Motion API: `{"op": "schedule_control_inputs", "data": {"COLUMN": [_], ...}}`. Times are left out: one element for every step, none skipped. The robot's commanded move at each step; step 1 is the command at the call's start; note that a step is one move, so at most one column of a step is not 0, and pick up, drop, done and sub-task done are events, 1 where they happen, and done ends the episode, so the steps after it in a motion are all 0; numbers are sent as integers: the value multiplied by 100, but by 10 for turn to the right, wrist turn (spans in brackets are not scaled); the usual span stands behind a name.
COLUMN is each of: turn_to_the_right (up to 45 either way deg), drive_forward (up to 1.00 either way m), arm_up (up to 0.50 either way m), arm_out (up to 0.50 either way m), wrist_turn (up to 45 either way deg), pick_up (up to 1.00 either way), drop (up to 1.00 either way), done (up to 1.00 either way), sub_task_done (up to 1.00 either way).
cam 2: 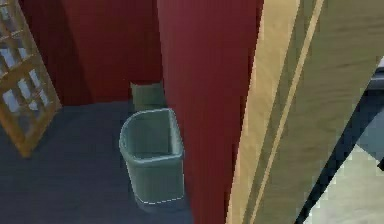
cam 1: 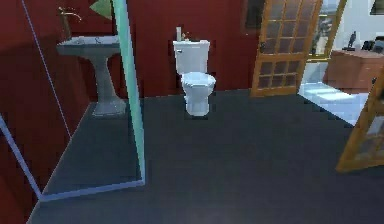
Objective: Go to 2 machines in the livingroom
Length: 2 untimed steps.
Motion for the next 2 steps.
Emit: {"op": "schedule_control_inputs", "data": {"turn_to_the_right": [-120,0], "drive_forward": [0,40], "arm_up": [0,0], "arm_out": [0,0], "wrist_turn": [0,0], "pick_up": [0,0], "drop": [0,0], "done": [0,0], "sub_task_done": [0,0]}}
